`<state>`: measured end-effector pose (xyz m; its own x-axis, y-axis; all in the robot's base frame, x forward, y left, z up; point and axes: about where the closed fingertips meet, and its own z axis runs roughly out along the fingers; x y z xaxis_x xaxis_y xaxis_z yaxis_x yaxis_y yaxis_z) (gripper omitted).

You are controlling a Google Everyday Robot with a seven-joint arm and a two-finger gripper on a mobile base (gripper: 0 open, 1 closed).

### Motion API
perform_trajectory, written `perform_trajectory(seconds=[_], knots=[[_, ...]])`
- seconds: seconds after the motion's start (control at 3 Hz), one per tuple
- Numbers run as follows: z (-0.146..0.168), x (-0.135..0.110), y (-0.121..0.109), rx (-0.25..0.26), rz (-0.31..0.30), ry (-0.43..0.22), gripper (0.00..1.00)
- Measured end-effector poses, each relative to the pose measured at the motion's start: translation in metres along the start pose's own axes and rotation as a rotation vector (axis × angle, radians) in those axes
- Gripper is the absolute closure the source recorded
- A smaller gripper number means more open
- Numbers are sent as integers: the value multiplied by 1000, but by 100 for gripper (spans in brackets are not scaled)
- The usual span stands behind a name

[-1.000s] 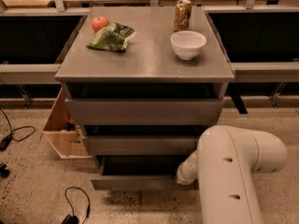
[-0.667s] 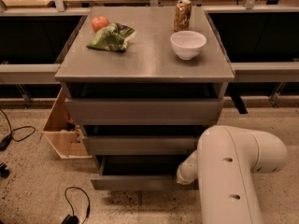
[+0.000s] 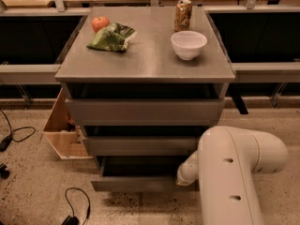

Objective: Open bottom drawer

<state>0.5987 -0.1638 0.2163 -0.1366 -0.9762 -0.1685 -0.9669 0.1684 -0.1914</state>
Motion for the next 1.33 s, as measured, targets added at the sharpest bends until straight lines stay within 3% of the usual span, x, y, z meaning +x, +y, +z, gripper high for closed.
perform_trajectory(seconds=[0.33,1.0,1.33], knots=[[0,0,0,0,0,0,4],[2,0,1,-6,1,1,0],[15,-1,9,-45,5,8,0]])
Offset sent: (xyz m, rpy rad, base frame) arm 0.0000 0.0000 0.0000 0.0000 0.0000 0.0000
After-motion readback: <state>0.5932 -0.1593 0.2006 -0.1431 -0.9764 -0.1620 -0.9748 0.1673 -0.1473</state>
